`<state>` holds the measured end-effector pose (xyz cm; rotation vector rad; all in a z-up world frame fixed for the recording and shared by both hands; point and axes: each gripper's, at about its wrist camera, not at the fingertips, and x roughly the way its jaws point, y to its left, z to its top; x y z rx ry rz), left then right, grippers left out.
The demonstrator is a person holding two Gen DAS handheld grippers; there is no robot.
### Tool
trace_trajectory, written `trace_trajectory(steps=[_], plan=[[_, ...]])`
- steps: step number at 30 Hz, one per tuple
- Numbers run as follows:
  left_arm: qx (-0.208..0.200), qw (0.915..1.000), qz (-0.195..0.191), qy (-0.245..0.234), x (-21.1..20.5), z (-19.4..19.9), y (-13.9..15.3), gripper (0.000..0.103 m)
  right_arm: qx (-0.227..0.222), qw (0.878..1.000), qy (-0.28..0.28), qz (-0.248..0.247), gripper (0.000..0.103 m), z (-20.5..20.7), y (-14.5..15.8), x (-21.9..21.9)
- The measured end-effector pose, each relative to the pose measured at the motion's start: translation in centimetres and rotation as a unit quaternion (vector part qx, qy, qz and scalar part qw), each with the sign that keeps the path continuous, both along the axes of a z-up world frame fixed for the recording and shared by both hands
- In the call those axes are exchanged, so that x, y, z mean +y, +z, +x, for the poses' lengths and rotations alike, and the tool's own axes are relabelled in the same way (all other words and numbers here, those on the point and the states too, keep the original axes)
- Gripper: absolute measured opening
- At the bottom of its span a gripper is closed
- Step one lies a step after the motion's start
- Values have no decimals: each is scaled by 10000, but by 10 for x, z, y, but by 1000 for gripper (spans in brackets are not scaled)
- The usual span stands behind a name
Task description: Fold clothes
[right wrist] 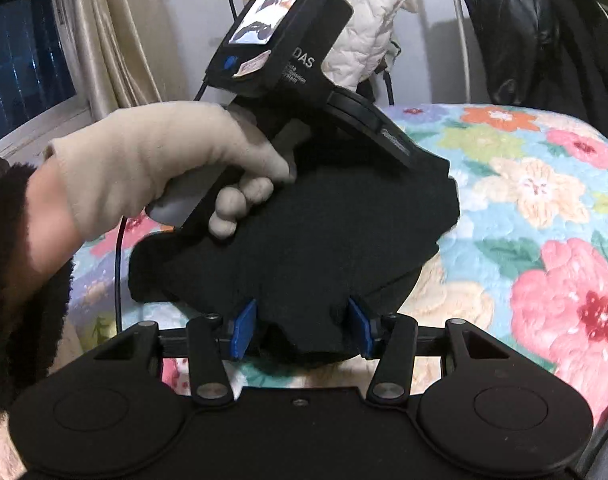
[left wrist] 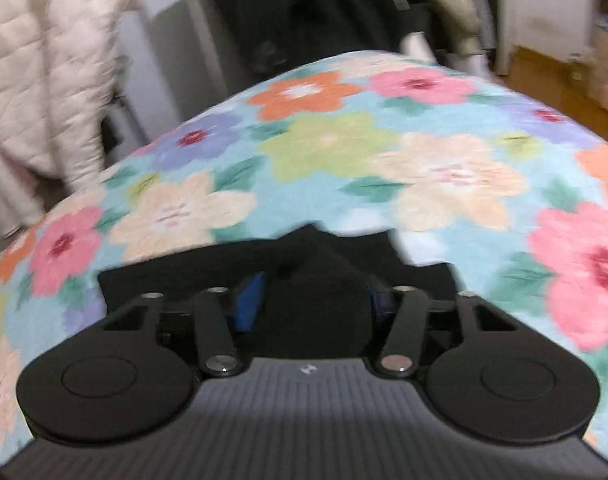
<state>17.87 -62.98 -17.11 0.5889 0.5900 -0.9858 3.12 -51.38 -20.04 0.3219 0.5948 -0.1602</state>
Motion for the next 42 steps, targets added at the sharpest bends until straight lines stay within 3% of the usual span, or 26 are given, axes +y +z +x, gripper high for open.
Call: trace_trajectory(steps=[2, 4, 5, 6, 7, 10, 11, 14, 17, 21, 24, 27, 29, 31, 32, 36, 37, 39, 42], plan=[[57, 10000, -34, 0, 1, 4, -7, 49, -71, 9993, -73, 360, 54, -3, -1, -6], [-91, 9999, 3, 45, -1, 2, -13, 49, 54, 9991, 56, 420, 54, -6, -3, -4], [-157, 9998, 17, 74, -2, 2, -16, 50, 194, 9987, 173, 437, 49, -6, -4, -1], [-159, 9998, -15, 152, -2, 4, -16, 50, 345, 9965, 380, 659, 19, -6, -8, 0], [-169, 9996, -50, 215, -1, 5, -15, 50, 496, 9927, 603, 914, 14, -6, -13, 1], [51, 9992, -312, 237, 13, 9, 3, 51, 497, 9943, 458, 820, 22, -11, -9, 1], [157, 9987, -422, 252, 21, 10, 12, 52, 395, 9945, 371, 902, 30, -12, -3, -5], [321, 9961, -759, 325, 52, 11, 39, 67, -189, 9889, -24, 1472, 56, -27, 13, -31], [506, 9939, -771, 609, 89, 11, 48, 87, -708, 9747, -527, 2055, 84, -43, 17, -54], [1112, 9864, -619, 1041, 128, 34, 33, 94, -780, 9568, -1050, 2596, 88, -38, -1, -72], [1936, 9698, -769, 1270, 147, 56, 13, 95, -791, 9419, -1032, 3098, 88, -18, -20, -68], [2362, 9605, -868, 1186, 136, 73, -6, 103, -983, 9173, -1137, 3686, 96, -1, -46, -58], [2680, 9517, -883, 1211, 126, 80, -21, 103, -956, 9078, -1236, 3893, 96, 11, -62, -53], [3082, 9379, -958, 1275, 119, 85, -33, 103, -993, 9158, -1292, 3670, 96, 21, -66, -45], [3163, 9351, -977, 1264, 117, 86, -35, 103, -1016, 9224, -1348, 3475, 96, 29, -66, -41], [2855, 9472, -912, 1137, 112, 81, -33, 103, -1123, 9336, -1693, 2953, 97, 48, -59, -27], [3023, 9412, -954, 1171, 111, 83, -36, 103, -1196, 9328, -1723, 2930, 94, 51, -58, -27], [3385, 9264, -1166, 1163, 111, 88, -44, 100, -1347, 9289, -1757, 2968, 73, 47, -55, -33], [3442, 9219, -1449, 1033, 106, 84, -42, 91, -1379, 9367, -1527, 2834, 60, 31, -41, -49]])
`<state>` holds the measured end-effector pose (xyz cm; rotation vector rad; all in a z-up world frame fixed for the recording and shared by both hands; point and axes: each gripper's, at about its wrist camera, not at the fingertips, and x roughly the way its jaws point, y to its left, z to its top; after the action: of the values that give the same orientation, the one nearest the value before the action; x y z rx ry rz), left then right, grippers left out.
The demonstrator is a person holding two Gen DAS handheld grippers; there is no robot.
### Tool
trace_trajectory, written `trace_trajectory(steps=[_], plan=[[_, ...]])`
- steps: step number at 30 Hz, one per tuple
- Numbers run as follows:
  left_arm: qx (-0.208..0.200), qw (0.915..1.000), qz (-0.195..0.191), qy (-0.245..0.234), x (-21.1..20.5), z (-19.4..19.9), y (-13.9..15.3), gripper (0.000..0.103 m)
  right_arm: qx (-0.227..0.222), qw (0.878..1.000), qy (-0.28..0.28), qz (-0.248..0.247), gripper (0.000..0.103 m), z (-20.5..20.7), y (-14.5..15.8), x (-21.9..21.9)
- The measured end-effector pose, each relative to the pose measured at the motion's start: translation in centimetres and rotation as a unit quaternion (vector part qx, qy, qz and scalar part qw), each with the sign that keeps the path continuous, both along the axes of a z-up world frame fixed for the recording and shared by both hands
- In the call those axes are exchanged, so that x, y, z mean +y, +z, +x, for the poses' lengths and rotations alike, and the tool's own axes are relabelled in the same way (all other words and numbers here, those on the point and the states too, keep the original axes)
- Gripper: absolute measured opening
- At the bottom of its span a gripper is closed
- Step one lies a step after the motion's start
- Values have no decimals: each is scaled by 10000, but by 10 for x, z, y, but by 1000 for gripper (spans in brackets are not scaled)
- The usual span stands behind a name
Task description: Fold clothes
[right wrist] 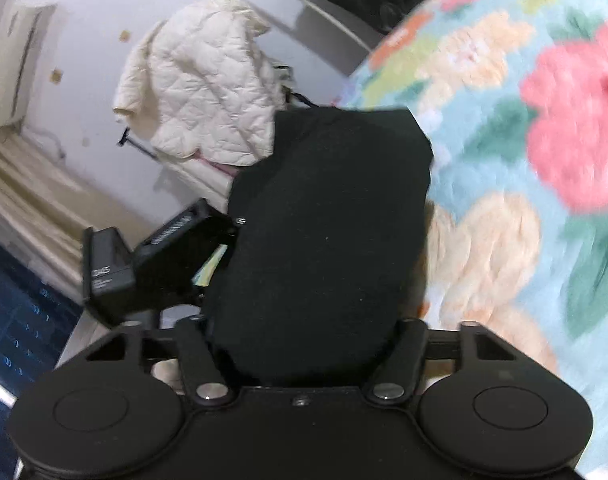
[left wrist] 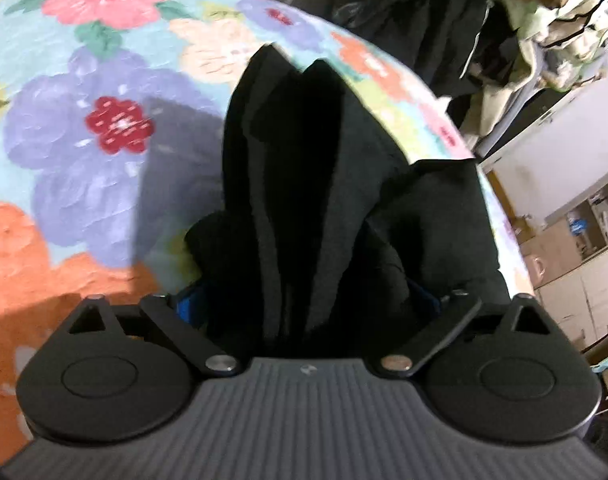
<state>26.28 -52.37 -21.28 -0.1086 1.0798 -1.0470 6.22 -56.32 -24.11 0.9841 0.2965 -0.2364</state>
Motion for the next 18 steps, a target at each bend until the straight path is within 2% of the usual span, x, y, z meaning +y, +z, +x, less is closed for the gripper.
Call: trace_trajectory(steps=[3, 5, 9, 11, 13, 14, 15, 18], plan=[[-183, 9989, -389, -166, -14, -22, 11, 80, 135, 9984, 187, -525, 58, -15, 30, -16], [-83, 9974, -643, -315, -28, -39, 15, 79, 180, 9960, 235, -849, 58, -34, 49, -31], [108, 9944, -947, -451, -59, -76, 20, 79, 195, 9939, 199, -1067, 58, -78, 74, -77], [-138, 9941, -979, -449, -86, -100, 22, 79, 207, 9900, 67, -1394, 58, -97, 85, -101], [-358, 9933, -1008, -441, -114, -123, 23, 79, 393, 9764, -240, -2109, 58, -109, 93, -112], [-240, 9939, -998, -397, -129, -130, 18, 78, 425, 9724, -503, -2240, 58, -115, 91, -117], [-145, 9944, -985, -365, -144, -137, 15, 76, 446, 9726, -719, -2164, 58, -120, 89, -123], [-506, 9927, -922, -585, -175, -160, 20, 76, 755, 9704, -960, -2085, 57, -142, 85, -142]])
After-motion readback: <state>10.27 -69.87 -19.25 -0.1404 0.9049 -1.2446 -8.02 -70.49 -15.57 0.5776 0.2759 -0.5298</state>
